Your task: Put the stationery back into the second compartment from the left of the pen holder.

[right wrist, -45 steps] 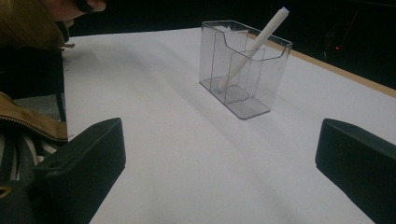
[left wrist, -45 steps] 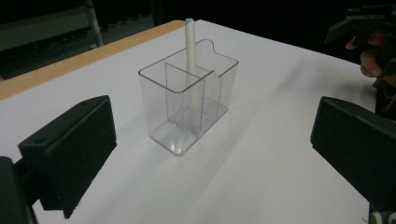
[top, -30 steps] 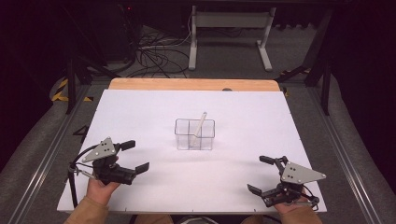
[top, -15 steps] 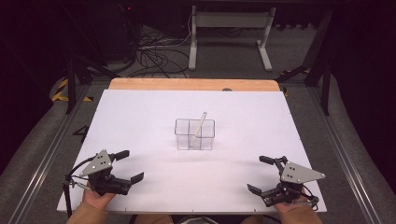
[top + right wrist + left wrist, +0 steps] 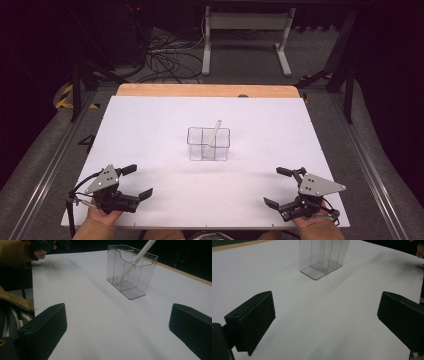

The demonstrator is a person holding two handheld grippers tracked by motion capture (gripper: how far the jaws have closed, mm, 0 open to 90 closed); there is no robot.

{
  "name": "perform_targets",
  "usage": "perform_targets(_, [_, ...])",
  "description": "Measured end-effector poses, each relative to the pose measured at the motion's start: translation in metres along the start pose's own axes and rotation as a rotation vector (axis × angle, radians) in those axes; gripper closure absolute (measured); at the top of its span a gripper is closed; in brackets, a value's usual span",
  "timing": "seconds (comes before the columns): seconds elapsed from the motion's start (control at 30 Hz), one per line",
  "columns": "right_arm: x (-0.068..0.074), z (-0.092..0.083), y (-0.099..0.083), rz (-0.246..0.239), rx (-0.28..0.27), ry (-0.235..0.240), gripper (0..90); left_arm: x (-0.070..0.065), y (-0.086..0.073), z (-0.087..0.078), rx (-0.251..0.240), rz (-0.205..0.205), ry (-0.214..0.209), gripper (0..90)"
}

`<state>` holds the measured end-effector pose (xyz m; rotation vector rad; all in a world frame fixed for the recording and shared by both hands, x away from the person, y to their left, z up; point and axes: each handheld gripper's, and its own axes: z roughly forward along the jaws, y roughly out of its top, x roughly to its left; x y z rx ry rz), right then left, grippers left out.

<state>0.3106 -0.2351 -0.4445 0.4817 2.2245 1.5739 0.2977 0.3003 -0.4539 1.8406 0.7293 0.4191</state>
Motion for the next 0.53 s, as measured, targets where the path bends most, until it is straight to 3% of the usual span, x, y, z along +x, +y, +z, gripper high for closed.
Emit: perform_targets(0.53, [0.0002, -0.0014, -0.0011, 0.003, 0.0, -0.003, 2.0, 0.0014, 0.0017, -0.0021, -0.025, -0.013, 0.019, 2.3])
